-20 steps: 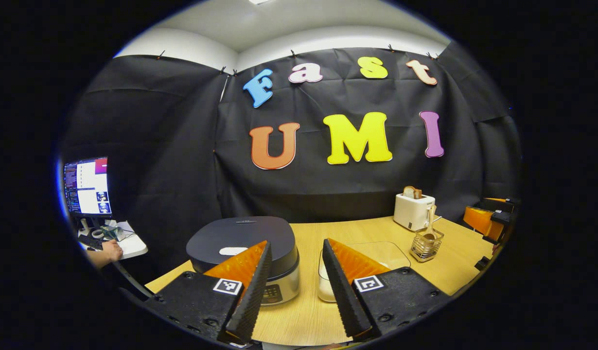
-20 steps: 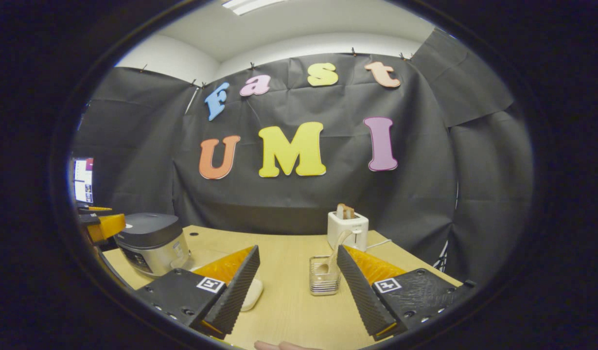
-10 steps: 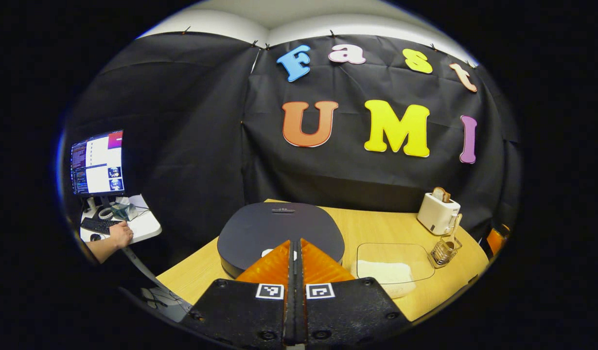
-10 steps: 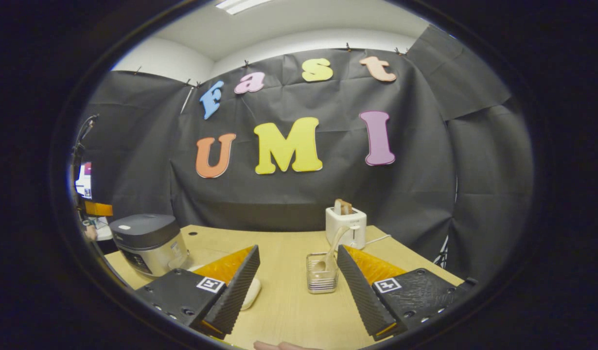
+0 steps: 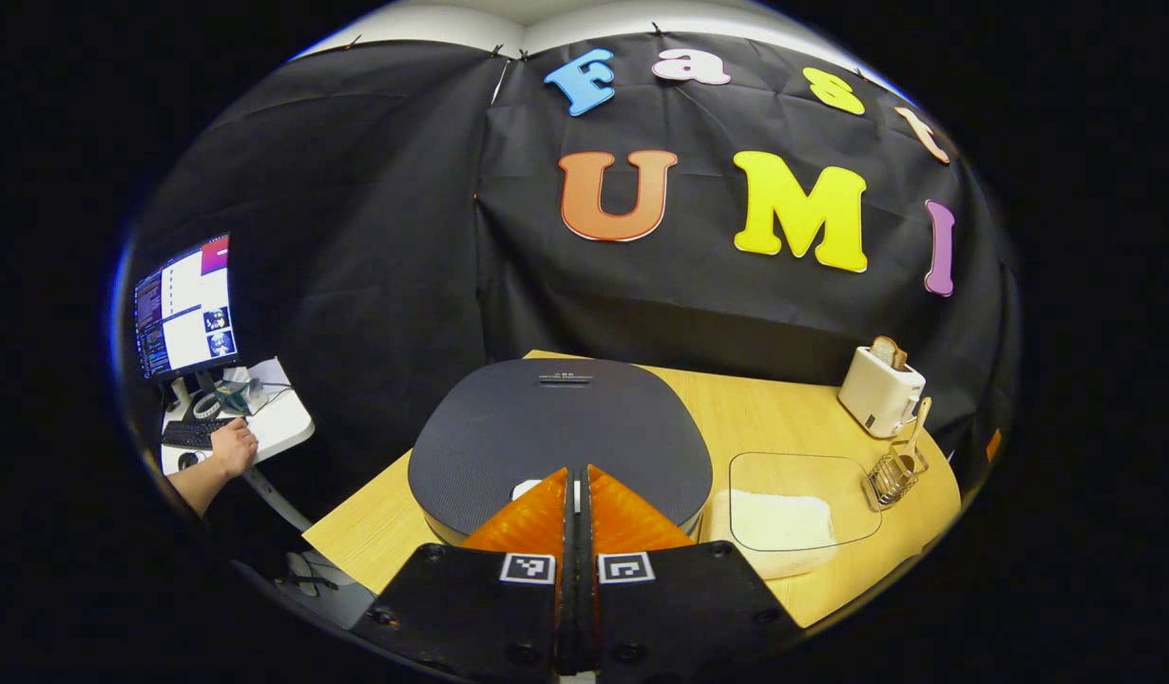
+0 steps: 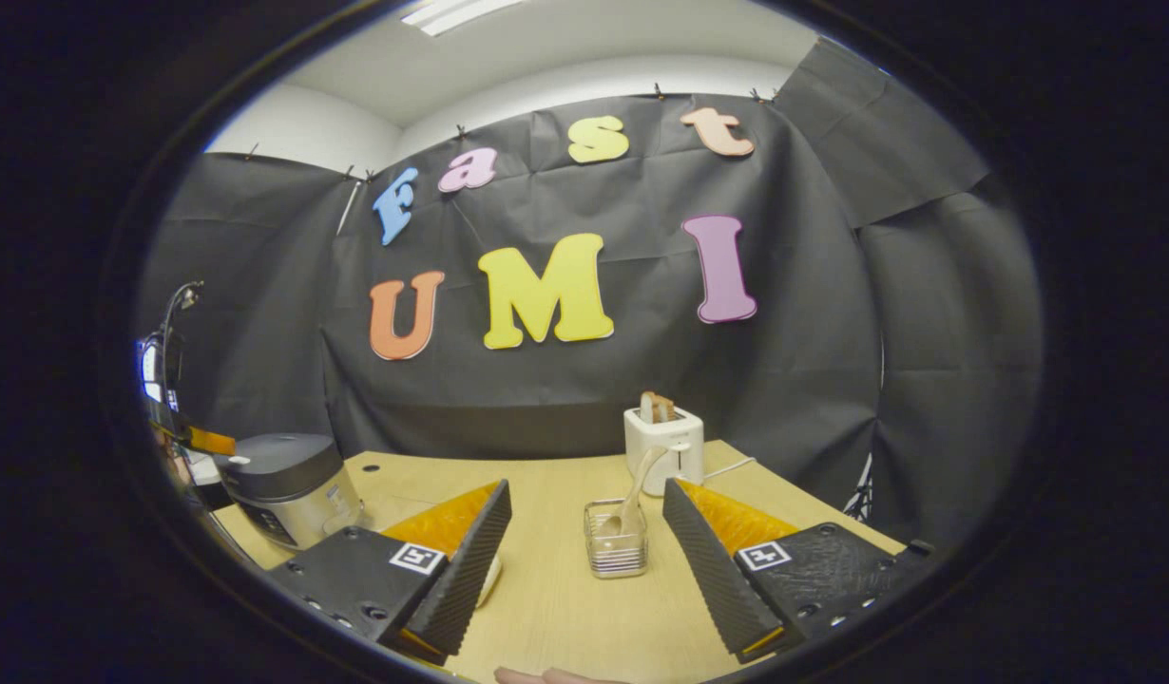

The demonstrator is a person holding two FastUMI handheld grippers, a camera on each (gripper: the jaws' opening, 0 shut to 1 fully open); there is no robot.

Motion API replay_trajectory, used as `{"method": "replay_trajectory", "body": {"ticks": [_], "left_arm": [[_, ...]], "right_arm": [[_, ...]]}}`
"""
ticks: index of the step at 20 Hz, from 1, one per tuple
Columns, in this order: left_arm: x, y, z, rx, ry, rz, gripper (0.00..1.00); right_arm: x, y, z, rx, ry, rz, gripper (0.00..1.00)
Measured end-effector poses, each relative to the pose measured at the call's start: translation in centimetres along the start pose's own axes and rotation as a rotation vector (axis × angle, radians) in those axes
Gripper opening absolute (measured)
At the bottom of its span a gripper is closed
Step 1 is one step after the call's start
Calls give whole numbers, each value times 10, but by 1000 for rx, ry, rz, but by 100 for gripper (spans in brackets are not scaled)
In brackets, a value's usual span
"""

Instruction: Close the left gripper, press the button to open the rice cooker; take a wooden spoon from the chopstick holder with the right hand, scoop a spoonful of rice and pour it into the rice cooker, then put the wooden spoon back into the chopstick holder.

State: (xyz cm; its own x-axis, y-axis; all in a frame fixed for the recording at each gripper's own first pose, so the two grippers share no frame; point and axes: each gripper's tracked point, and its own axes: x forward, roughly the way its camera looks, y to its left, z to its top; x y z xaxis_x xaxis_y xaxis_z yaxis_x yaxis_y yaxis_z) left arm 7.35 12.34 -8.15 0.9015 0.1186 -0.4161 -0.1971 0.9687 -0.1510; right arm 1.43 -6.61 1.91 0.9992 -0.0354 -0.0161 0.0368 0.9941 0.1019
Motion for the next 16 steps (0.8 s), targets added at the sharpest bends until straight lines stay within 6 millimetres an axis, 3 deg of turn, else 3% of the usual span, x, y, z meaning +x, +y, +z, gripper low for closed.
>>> {"method": "replay_trajectory", "body": {"ticks": [8,16], "left_arm": [[9,0,-11,37,72,-7,3],[7,1,-10,-10,86,-49,3]], "right_arm": [[-3,5,-2,-8,7,11,96],[-3,9,-3,-12,9,18,96]]}}
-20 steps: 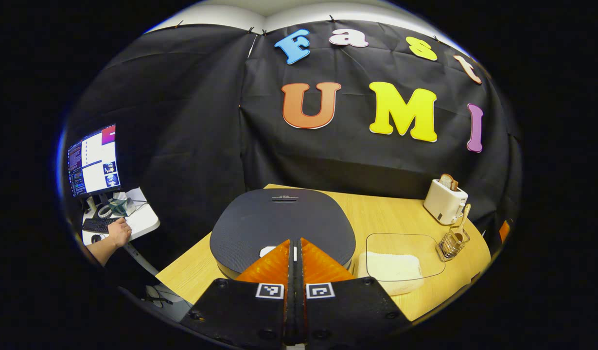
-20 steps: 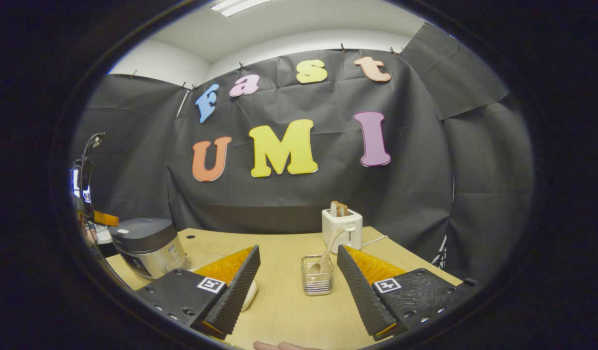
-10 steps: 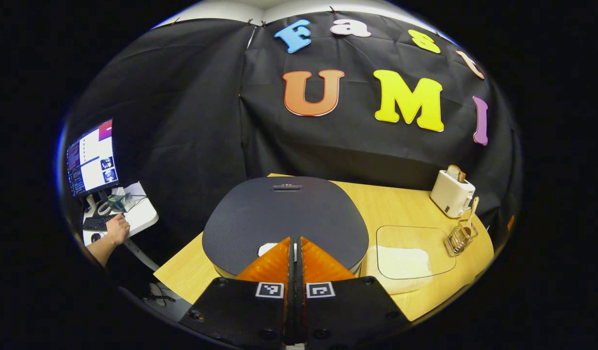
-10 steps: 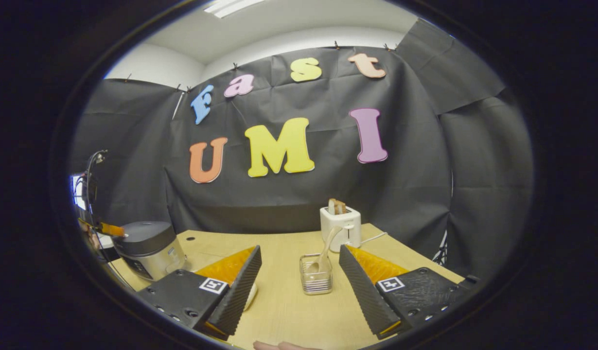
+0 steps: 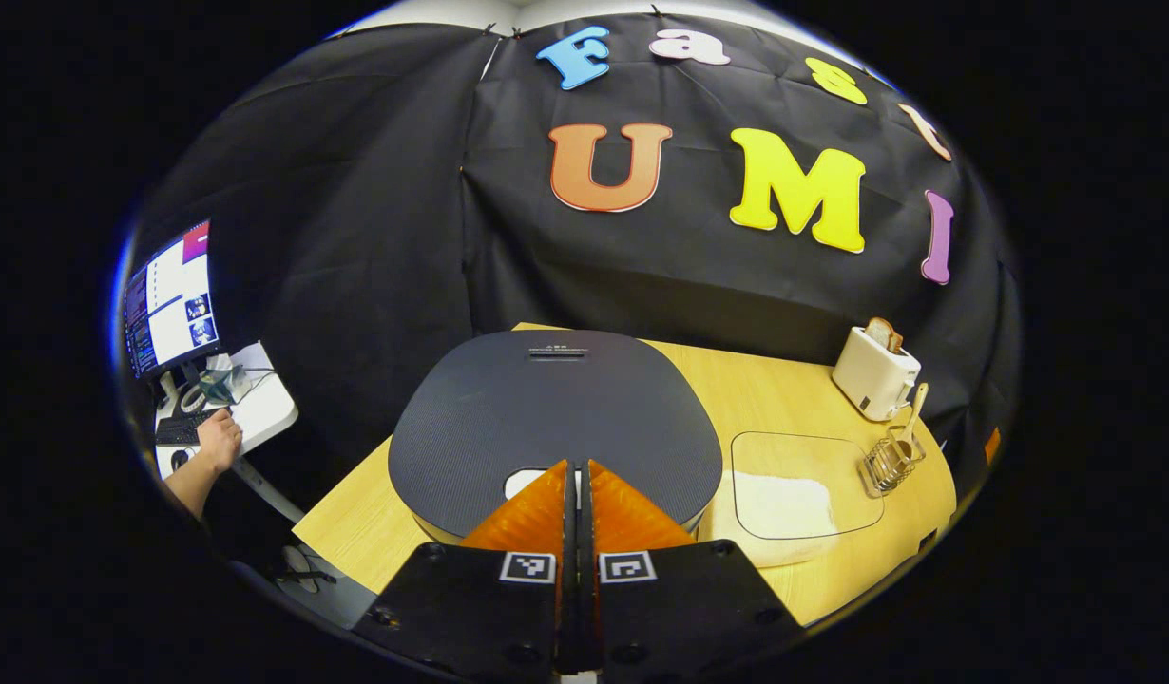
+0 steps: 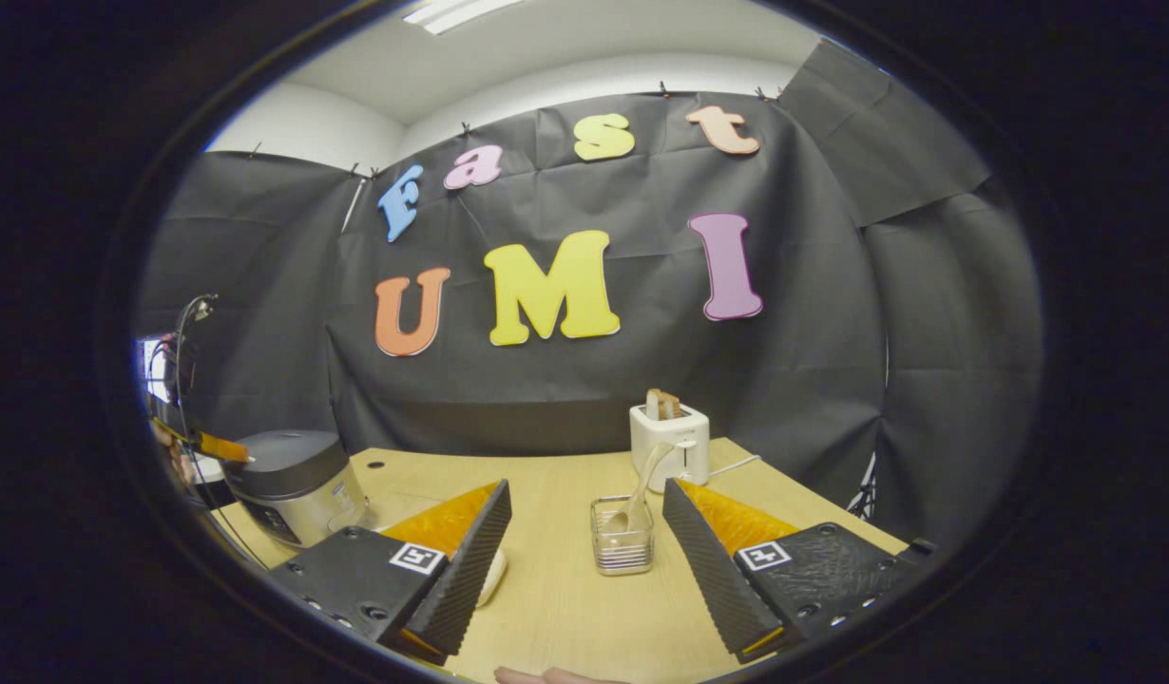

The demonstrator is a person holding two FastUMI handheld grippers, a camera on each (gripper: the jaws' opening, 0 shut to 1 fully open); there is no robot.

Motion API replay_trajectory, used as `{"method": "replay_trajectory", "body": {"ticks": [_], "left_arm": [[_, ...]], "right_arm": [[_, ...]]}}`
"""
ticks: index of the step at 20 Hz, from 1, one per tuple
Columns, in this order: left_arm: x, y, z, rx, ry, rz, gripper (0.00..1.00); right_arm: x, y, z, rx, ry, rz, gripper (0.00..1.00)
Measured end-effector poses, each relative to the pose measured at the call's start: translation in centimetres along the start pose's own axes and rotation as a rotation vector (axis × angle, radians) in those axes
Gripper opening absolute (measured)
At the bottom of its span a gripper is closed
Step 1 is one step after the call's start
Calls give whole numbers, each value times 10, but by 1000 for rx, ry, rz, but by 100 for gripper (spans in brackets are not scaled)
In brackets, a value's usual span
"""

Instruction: Close the left gripper, press the button to open the rice cooker; take a wooden spoon from the chopstick holder with the right hand, scoop a spoonful of rice and pour it into the rice cooker, then put the wooden spoon back into the chopstick holder.

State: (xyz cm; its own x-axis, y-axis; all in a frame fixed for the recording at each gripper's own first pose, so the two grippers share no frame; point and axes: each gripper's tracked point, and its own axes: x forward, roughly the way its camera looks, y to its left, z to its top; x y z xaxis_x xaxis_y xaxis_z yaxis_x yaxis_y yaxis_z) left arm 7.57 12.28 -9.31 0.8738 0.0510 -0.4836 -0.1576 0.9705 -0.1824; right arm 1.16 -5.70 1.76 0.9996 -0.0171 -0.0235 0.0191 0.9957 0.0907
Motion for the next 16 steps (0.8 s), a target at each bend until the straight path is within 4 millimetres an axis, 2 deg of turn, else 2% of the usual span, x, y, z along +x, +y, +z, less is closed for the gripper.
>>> {"method": "replay_trajectory", "body": {"ticks": [5,6,7,8,9,11,12,13,15,16], "left_arm": [[-2,-1,10,14,-28,-19,3],[-4,-1,12,22,-48,-13,0],[-8,-1,20,31,-78,-1,3],[-11,0,30,46,-111,13,3],[-16,0,38,59,-144,27,3],[-29,-5,57,81,-213,40,4],[-38,-8,68,88,-259,43,14],[-47,-9,78,88,-311,59,18],[-62,-9,89,98,-385,101,63],[-67,-12,88,111,-401,117,82]], "right_arm": [[0,-2,-1,-3,3,-3,96],[0,-4,-1,-2,1,-9,96],[0,-6,-1,-2,0,-12,96],[1,-6,0,-3,1,-12,92],[1,-5,-1,-3,4,-12,96],[3,-6,-2,2,8,-12,96],[3,-5,-2,2,10,-10,96],[3,-5,-4,1,12,-9,96],[3,-5,-3,-1,12,-9,96],[3,-6,-3,-1,12,-9,96]]}}
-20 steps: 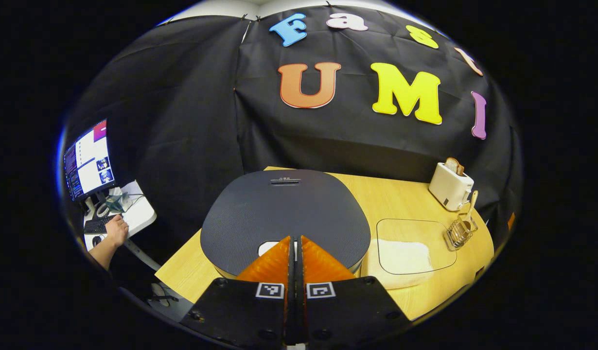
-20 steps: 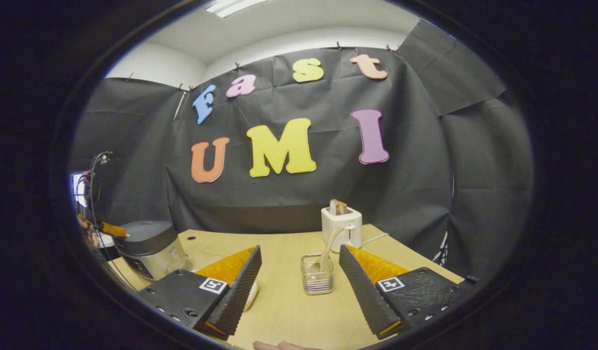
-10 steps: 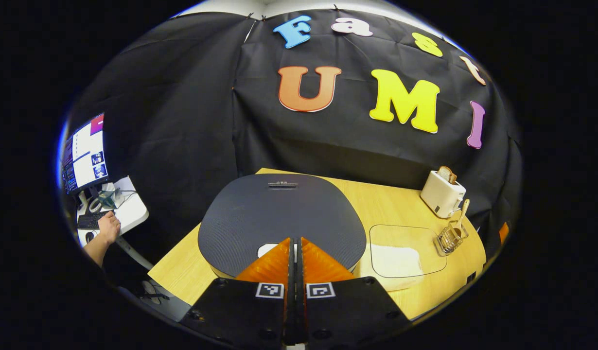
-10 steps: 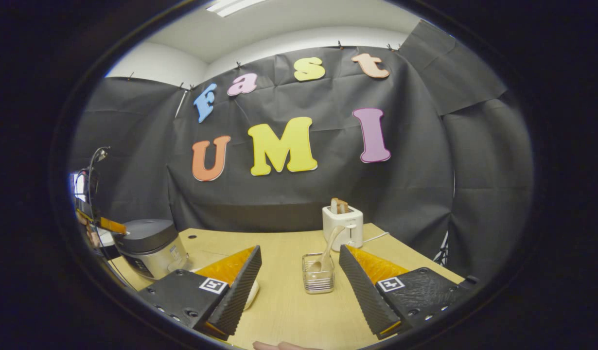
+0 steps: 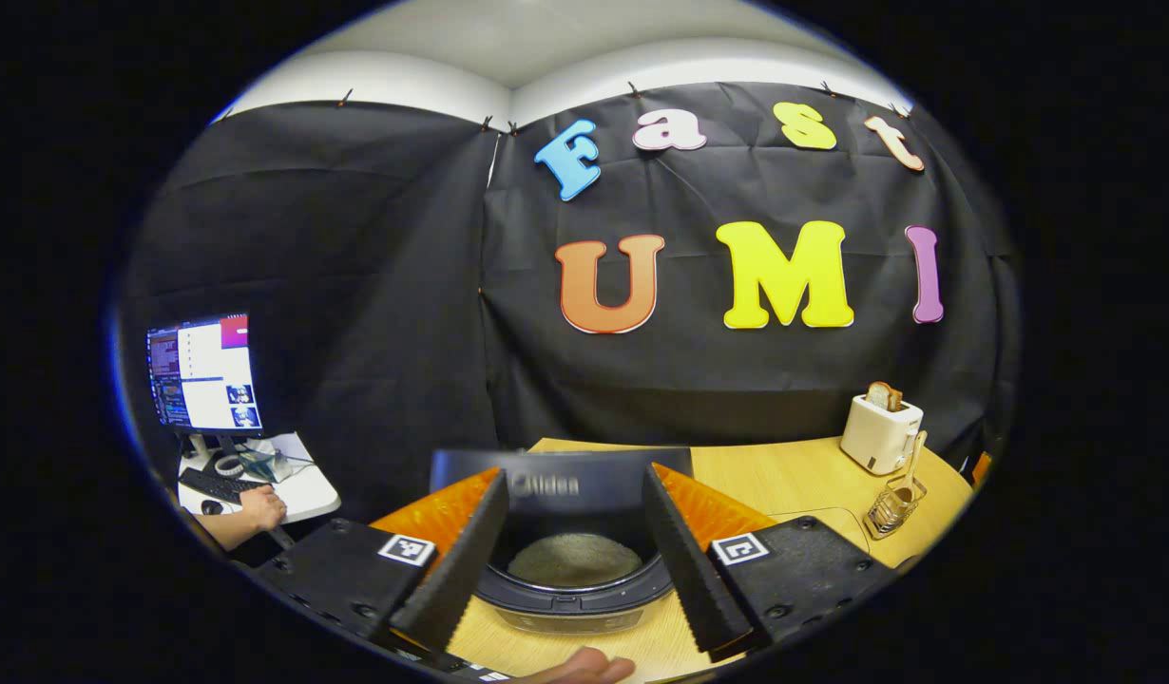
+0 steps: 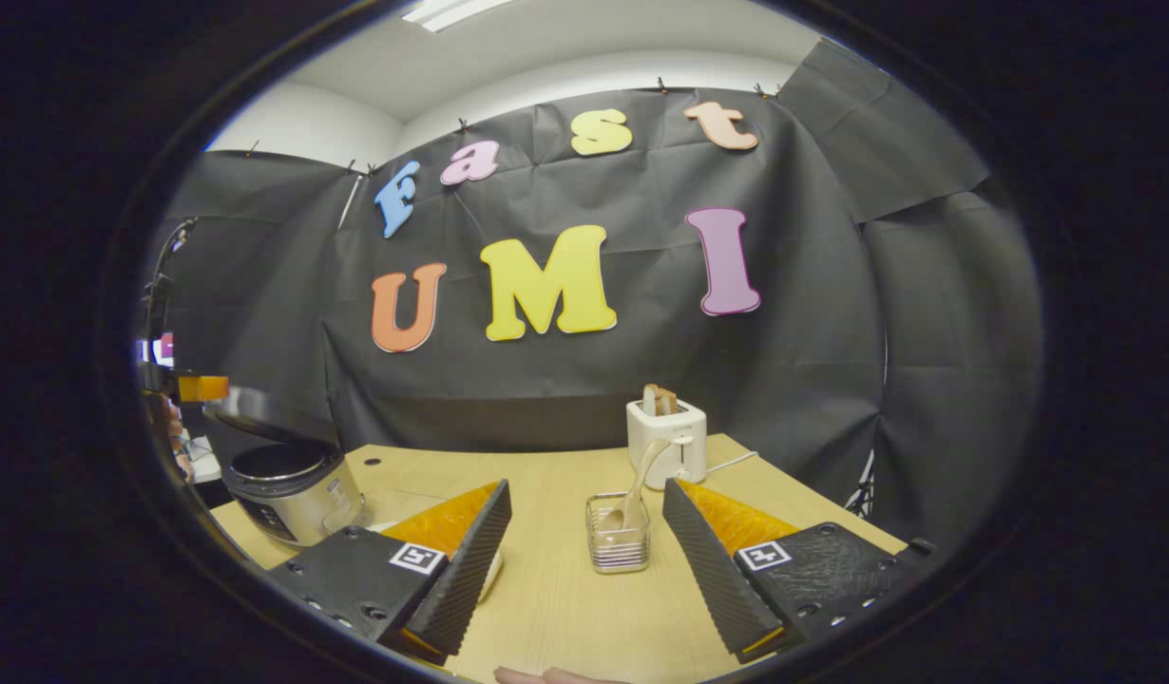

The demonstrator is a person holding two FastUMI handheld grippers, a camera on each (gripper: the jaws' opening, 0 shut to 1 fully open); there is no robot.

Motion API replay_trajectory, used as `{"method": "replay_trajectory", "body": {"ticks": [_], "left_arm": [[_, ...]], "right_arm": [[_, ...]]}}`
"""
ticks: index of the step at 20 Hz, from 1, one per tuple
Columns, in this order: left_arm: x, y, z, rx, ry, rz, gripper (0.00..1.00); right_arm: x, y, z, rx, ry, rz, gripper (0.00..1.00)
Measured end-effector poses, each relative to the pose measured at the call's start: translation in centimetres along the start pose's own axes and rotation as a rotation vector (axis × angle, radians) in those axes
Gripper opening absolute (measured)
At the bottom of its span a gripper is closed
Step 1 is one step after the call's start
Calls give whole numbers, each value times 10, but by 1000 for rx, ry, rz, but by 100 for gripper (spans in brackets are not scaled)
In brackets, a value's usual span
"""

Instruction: Close the left gripper, press the button to open the rice cooker; take a wooden spoon from the chopstick holder with the right hand, scoop a spoonful of rice and pour it into the rice cooker, then put the wooden spoon back into the chopstick holder.

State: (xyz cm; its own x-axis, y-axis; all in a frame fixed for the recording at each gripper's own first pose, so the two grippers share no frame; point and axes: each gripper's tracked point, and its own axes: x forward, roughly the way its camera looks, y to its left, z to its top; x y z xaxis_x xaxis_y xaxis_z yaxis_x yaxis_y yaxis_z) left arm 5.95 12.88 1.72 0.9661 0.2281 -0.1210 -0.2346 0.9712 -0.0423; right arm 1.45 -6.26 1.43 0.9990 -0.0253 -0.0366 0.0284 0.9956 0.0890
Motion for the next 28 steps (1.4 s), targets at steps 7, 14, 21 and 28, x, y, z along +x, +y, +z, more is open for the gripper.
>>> {"method": "replay_trajectory", "body": {"ticks": [7,14,21,28], "left_arm": [[-32,-42,-4,38,-62,-10,100],[-44,-93,-20,-37,-89,-85,100],[-45,-112,-41,-3,-100,-180,100],[-29,-87,-50,-8,-55,-172,99]], "right_arm": [[5,-7,-3,5,10,-14,96],[24,-17,-17,-7,32,-47,92],[61,-38,-30,-52,88,-45,96],[125,-38,-37,-57,144,-65,96]]}}
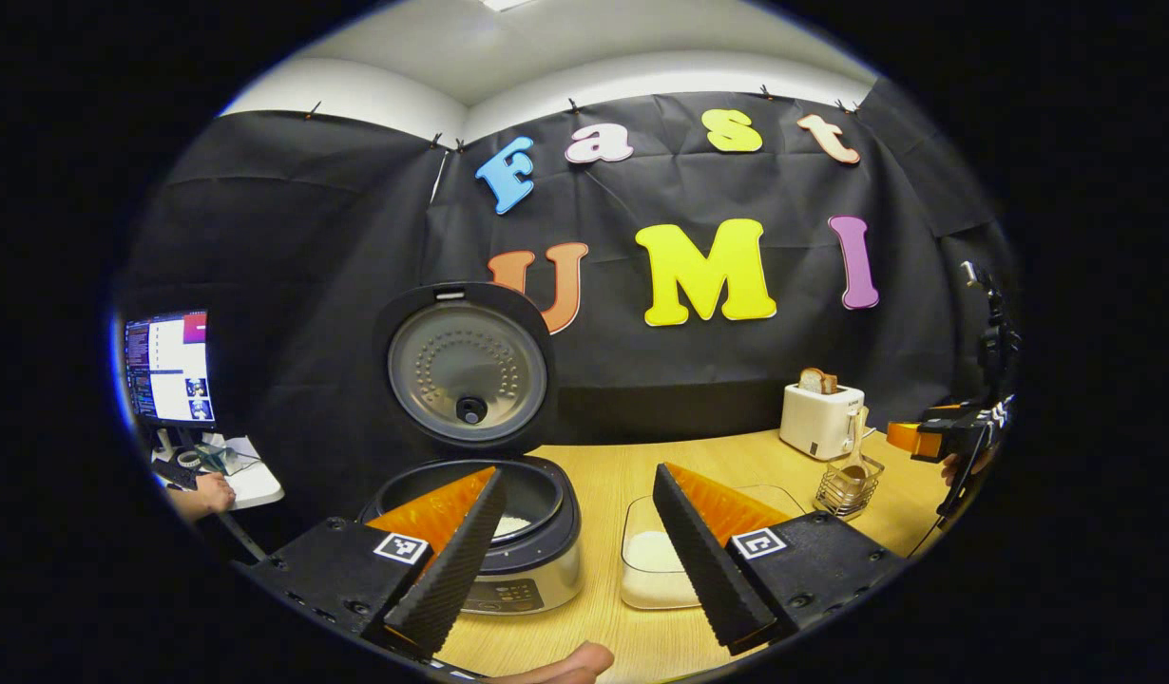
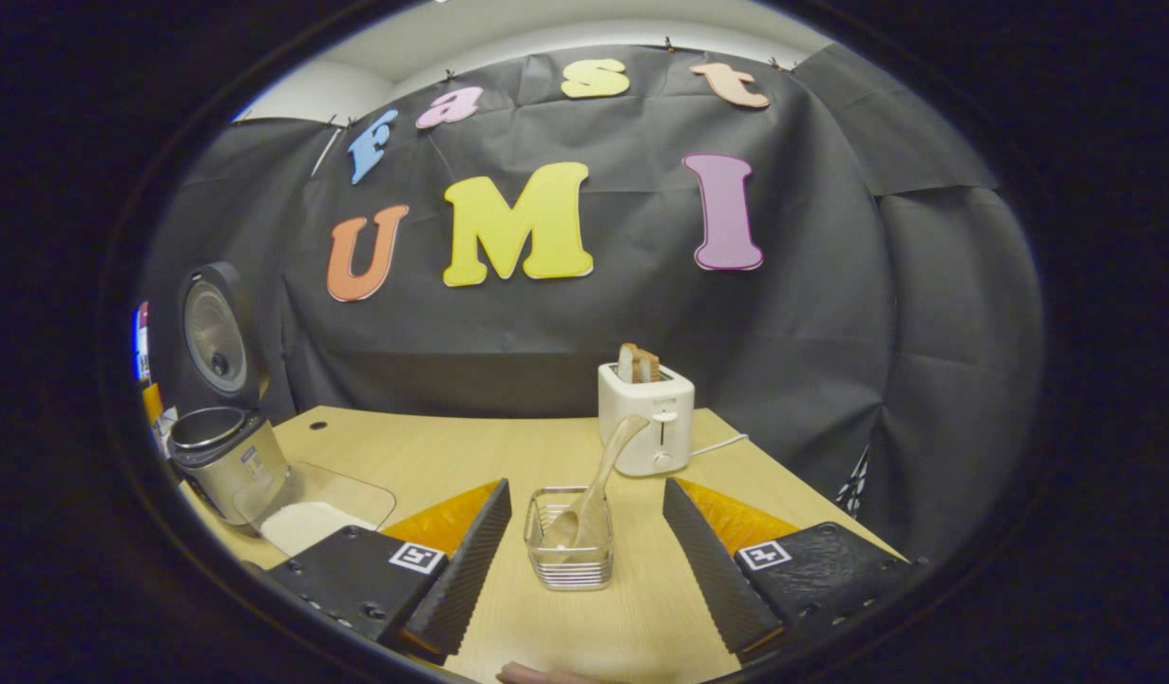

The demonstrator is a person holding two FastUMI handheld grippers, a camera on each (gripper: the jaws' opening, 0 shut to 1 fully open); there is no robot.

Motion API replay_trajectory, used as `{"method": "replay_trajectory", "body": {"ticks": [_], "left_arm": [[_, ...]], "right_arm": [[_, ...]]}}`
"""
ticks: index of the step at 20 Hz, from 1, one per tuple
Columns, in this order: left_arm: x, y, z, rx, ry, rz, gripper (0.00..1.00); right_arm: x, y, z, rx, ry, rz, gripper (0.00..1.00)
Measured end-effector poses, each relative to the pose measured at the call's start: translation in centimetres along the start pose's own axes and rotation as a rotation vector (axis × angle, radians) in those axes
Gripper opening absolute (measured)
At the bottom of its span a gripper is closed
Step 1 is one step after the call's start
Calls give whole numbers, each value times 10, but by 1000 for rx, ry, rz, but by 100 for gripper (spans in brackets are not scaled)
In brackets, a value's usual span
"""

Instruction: Close the left gripper, press the button to open the rice cooker; take a wooden spoon from the chopstick holder with the right hand, scoop a spoonful of rice and pour it into the rice cooker, then put the wooden spoon back into the chopstick holder.

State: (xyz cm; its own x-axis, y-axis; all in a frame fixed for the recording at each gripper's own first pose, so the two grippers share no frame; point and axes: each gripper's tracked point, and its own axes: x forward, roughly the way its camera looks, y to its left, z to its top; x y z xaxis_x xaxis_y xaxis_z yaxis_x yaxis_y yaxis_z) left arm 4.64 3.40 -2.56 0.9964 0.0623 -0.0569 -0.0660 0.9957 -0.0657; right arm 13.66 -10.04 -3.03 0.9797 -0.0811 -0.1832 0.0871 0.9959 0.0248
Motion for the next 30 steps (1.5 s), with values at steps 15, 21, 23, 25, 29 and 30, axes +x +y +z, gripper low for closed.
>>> {"method": "replay_trajectory", "body": {"ticks": [15,21,23,25,29,30], "left_arm": [[-11,15,8,-47,-3,-5,100],[-18,7,16,-32,-33,-32,99],[-19,6,17,-26,-39,-32,99],[-19,6,16,-26,-37,-32,99],[-16,13,13,-26,-24,-20,99],[-16,16,13,-23,-24,-15,95]], "right_arm": [[153,-26,-48,215,350,-65,86],[168,-13,-52,224,389,-25,39],[168,-11,-48,229,380,-23,24],[169,-14,-44,212,377,-33,23],[159,-6,-40,166,368,-4,9],[155,-7,-35,142,354,-15,10]]}}
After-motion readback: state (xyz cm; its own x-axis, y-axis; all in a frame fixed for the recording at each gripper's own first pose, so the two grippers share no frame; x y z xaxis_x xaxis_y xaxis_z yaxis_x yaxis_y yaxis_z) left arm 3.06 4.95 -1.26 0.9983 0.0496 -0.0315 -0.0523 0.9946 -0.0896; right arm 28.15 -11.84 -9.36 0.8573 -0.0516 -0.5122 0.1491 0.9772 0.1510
